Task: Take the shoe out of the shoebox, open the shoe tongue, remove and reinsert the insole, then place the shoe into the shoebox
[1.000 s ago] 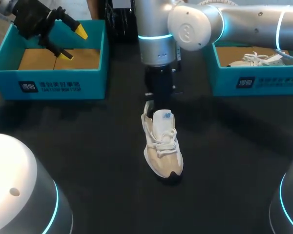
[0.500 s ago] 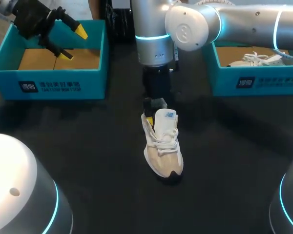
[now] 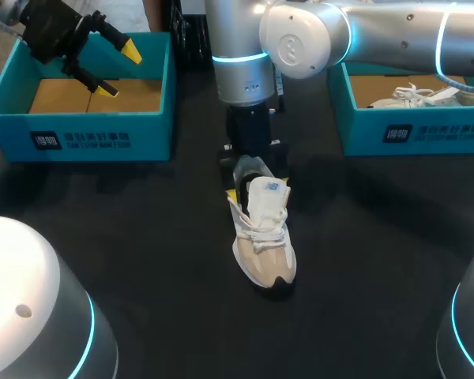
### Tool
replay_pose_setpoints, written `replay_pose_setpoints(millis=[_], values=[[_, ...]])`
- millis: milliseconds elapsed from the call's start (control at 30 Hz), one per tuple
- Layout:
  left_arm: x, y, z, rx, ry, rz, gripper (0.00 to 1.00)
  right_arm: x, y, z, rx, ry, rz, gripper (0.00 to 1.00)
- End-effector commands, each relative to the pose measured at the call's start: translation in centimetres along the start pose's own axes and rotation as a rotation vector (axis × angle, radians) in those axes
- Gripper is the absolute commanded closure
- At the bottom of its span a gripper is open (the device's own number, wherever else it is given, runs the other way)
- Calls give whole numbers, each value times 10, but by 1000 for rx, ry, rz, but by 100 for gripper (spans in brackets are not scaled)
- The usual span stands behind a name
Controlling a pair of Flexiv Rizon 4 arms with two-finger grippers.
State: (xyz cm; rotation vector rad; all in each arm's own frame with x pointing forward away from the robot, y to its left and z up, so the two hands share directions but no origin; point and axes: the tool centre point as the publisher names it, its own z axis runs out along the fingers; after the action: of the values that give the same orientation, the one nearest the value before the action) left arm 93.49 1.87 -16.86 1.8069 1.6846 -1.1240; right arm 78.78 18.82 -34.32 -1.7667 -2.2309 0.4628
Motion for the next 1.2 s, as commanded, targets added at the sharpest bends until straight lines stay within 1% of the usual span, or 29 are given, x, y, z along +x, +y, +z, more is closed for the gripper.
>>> replay_pose_setpoints(millis=[33, 167, 467, 600, 633, 767, 967, 1100, 1200], values=[[0, 0, 0, 0, 1, 1, 0, 2, -3, -5, -30, -7, 11, 0], [0, 0, 0, 0, 1, 1, 0, 2, -8, -14, -53, -18, 28, 0], [0, 0, 0, 0, 1, 1, 0, 5, -22, -25, -81, -42, 58, 0], [0, 0, 0, 0, 1, 1, 0, 4, -27, -33, -122, -60, 80, 0], [0, 0, 0, 0, 1, 1, 0, 4, -28, -36, -145, -67, 87, 0], [0, 0, 0, 0, 1, 1, 0, 3, -32, -45, -193, -92, 112, 0], [0, 0, 0, 0, 1, 1, 0, 6, -41, -56, -220, -107, 128, 0], [0, 0, 0, 0, 1, 1, 0, 10, -51, -65, -251, -112, 143, 0], [0, 0, 0, 0, 1, 1, 0, 13, -56, -65, -259, -107, 152, 0]])
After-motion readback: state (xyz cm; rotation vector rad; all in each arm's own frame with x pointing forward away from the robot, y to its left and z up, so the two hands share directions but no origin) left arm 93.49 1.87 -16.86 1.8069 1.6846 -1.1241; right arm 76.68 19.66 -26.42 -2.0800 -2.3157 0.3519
